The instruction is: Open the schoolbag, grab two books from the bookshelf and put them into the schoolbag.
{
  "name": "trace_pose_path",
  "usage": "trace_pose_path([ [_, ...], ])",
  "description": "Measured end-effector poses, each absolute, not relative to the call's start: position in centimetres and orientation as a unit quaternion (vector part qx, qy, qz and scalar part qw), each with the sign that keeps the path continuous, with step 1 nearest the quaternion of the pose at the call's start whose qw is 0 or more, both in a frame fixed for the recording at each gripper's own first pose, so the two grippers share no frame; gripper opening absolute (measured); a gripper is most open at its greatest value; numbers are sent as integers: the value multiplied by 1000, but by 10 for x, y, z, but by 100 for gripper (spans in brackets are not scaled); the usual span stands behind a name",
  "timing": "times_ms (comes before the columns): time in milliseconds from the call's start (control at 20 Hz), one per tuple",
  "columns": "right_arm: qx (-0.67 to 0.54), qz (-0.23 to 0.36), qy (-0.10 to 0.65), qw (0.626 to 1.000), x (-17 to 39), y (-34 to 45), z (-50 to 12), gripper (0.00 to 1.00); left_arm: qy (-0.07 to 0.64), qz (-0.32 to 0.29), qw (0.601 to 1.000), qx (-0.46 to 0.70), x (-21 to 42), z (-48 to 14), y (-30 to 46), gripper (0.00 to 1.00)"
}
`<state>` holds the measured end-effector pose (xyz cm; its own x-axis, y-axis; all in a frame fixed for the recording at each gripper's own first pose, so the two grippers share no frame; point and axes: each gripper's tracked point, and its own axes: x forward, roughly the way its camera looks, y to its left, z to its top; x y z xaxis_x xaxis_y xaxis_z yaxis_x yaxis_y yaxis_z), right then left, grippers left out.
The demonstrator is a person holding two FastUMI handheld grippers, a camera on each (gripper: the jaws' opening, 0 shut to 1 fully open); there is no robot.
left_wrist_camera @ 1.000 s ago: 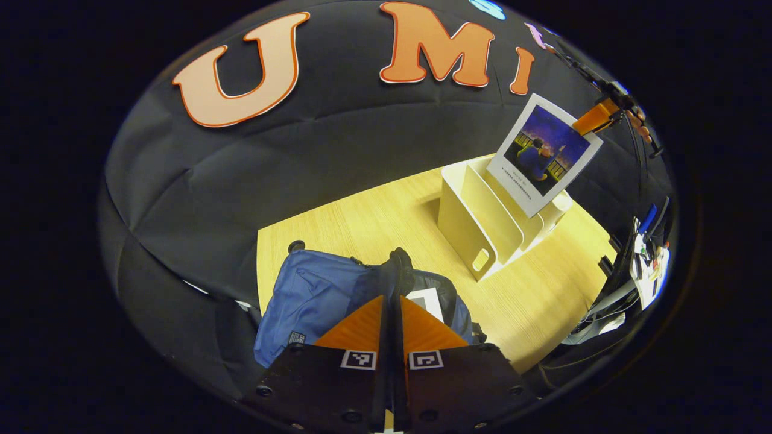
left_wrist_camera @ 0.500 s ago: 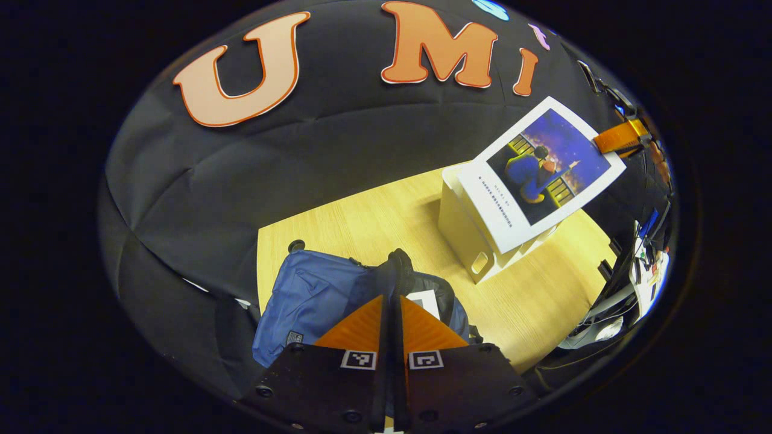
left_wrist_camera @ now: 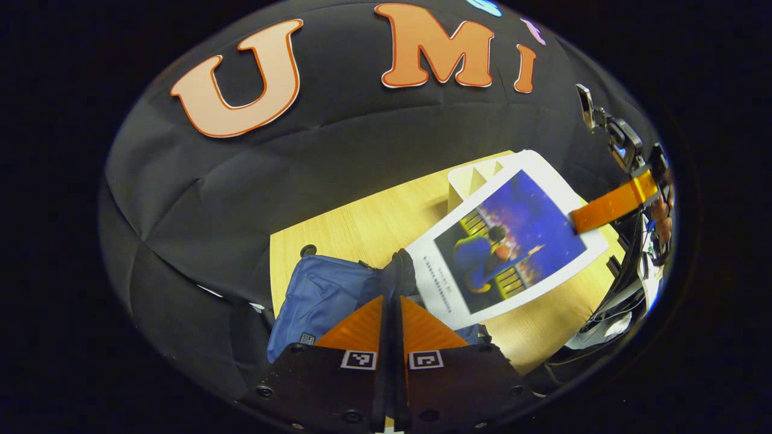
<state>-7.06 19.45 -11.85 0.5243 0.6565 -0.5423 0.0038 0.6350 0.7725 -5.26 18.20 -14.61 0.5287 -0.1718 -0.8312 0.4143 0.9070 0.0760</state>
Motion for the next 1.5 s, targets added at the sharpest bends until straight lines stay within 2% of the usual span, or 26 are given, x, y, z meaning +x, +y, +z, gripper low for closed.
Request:
trace_pose_path([
  [300, 372, 184, 445, 794, -65, 241, -159, 23, 453, -177, 863, 136, -52, -142, 172, 5],
  [550, 383, 192, 471, 771, -68, 283, -189, 23, 451, -184, 861, 143, -54, -141, 172, 6],
  [650, 395, 184, 454, 777, -56, 296, -189, 24, 446, -190, 862, 146, -52, -140, 169, 5],
  [950, 417, 197, 454, 763, -49, 324, -199, 24, 446, -210, 856, 156, -54, -142, 157, 5],
  [1250, 419, 200, 475, 748, -51, 357, -225, 29, 441, -243, 845, 176, -59, -145, 140, 5],
  [1500, 398, 189, 497, 748, -52, 376, -249, 33, 445, -236, 848, 167, -57, -147, 145, 5],
])
